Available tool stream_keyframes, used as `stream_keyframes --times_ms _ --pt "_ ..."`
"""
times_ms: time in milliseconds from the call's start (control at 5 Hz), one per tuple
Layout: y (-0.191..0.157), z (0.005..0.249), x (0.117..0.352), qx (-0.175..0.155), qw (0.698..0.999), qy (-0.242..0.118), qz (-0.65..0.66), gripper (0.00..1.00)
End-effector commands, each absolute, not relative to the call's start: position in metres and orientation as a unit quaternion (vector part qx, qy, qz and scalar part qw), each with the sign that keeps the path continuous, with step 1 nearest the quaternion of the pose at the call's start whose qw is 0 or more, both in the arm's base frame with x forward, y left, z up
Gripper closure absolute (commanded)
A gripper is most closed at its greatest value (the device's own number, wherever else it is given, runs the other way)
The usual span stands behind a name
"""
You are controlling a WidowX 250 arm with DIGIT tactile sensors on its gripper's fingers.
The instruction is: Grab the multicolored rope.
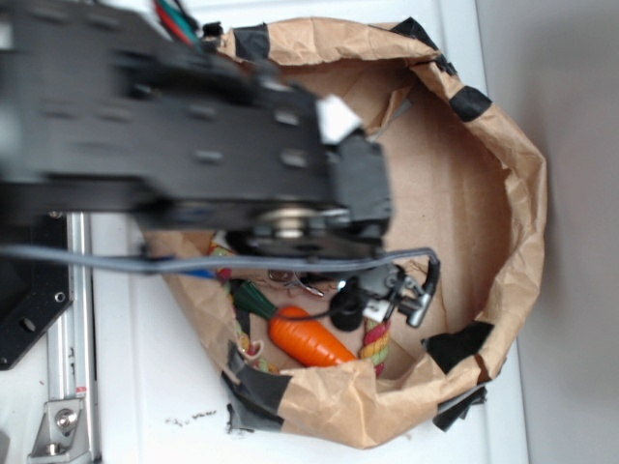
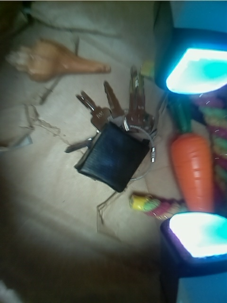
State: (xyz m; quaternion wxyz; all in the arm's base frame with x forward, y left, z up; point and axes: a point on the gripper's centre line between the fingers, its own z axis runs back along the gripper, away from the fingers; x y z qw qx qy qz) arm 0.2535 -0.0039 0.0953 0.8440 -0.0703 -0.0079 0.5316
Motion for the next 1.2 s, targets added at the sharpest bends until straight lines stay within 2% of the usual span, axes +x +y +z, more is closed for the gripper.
stream_keyframes --times_ms 0,400,600,800,1000 --pt "-0.042 0.057 0.289 -0.058 0.854 -0.002 0.518 0.0" --pt "-0.064 0.024 0.288 -0.047 0.864 0.001 0.502 0.0" --pt "-0.069 0.011 0.281 -0.044 0.864 0.018 0.502 1.0" --pt "-0.066 0.005 0.269 -0.04 0.868 0.017 0.495 1.0" --pt "-0.059 0.004 0.267 -0.044 0.875 0.012 0.481 1.0"
